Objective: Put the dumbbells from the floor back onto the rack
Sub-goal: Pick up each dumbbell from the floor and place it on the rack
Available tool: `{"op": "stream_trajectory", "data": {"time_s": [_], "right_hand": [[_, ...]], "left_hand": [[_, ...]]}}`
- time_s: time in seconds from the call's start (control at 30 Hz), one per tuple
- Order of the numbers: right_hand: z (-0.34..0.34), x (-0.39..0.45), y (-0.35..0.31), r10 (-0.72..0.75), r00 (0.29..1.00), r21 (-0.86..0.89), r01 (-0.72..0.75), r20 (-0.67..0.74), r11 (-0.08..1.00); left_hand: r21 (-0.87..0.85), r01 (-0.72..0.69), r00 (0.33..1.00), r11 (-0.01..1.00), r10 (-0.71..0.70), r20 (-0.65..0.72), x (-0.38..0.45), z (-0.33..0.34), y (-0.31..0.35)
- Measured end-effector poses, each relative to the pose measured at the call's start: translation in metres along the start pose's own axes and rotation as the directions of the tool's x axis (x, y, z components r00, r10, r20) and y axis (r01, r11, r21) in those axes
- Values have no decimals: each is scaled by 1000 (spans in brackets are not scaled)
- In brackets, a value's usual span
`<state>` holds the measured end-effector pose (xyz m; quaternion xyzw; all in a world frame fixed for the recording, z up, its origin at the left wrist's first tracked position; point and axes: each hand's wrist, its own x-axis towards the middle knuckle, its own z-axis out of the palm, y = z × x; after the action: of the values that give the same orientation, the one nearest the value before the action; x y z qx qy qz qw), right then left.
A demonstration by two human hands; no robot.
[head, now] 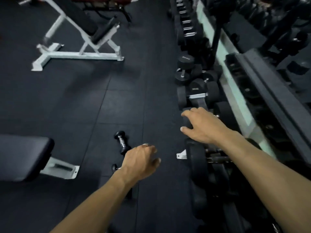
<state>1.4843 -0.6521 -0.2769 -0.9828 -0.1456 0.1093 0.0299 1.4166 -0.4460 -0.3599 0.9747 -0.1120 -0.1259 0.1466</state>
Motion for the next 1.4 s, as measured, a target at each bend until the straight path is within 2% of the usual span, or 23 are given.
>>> {"op": "stream_trajectory", "data": {"time_s": [0.3, 0.43, 0.57, 0.73, 0.93, 1.13, 1.23, 1.3, 1.4], "right_hand": [[73, 120, -126, -57, 985, 18, 55, 163, 998], [134, 163, -159, -83, 966, 31, 78, 243, 996], [209, 201, -177, -107, 936, 49, 97, 334, 994], [319, 242, -187, -171, 882, 71, 155, 440, 985], [486, 277, -196, -251, 792, 132, 215, 556, 968], [604, 305, -196, -264, 767, 123, 237, 585, 964], [647, 316, -199, -266, 748, 139, 230, 608, 963], [670, 319, -201, -275, 745, 181, 207, 608, 962], [693, 316, -201, -243, 794, 243, 123, 558, 962]], "left_hand": [[-75, 162, 973, 984, -147, 180, 8, 37, -168], [-65, 207, 952, 976, -185, 244, 11, 80, -228], [-58, 268, 903, 962, -230, 362, 16, 143, -271], [-120, 403, 841, 907, -316, 439, 32, 239, -303], [-191, 546, 763, 816, -391, 514, 59, 380, -342], [-111, 515, 747, 850, -382, 544, 66, 491, -382], [-144, 545, 736, 826, -389, 555, 72, 528, -394], [-200, 594, 708, 779, -390, 588, 79, 547, -397], [-303, 703, 643, 644, -393, 657, 87, 568, -396]]}}
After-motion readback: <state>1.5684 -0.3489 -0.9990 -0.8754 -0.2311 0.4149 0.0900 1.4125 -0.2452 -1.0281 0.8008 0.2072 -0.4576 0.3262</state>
